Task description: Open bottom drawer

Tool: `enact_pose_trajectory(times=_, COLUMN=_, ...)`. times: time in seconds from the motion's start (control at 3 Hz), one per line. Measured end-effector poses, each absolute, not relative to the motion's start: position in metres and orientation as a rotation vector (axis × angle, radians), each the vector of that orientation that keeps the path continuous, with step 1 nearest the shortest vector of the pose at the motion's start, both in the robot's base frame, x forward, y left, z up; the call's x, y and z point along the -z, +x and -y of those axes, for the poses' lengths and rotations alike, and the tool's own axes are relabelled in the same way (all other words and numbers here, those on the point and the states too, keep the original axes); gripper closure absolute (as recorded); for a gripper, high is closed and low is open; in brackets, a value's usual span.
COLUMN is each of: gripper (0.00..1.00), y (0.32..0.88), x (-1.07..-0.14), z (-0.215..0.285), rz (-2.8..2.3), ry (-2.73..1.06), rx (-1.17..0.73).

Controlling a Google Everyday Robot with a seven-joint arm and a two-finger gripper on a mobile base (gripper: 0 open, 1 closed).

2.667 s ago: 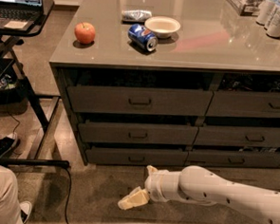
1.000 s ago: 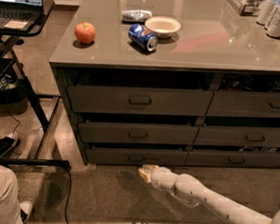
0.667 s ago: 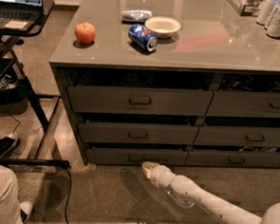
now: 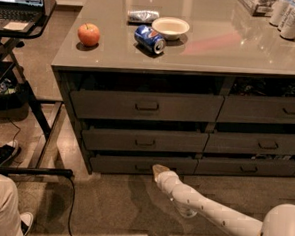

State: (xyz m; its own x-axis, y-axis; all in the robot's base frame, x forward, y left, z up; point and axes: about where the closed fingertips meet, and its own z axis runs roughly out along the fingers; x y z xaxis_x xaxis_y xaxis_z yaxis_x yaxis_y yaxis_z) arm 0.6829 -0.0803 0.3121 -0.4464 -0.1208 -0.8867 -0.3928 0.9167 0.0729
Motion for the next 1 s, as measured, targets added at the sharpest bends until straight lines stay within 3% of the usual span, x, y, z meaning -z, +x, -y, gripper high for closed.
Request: enact_pose_trajectory(times=1.0, gripper=1.00, y=0.719, x=-0.282, z=0.088, rz=-1.973, ry=-0.275, rx=-0.337)
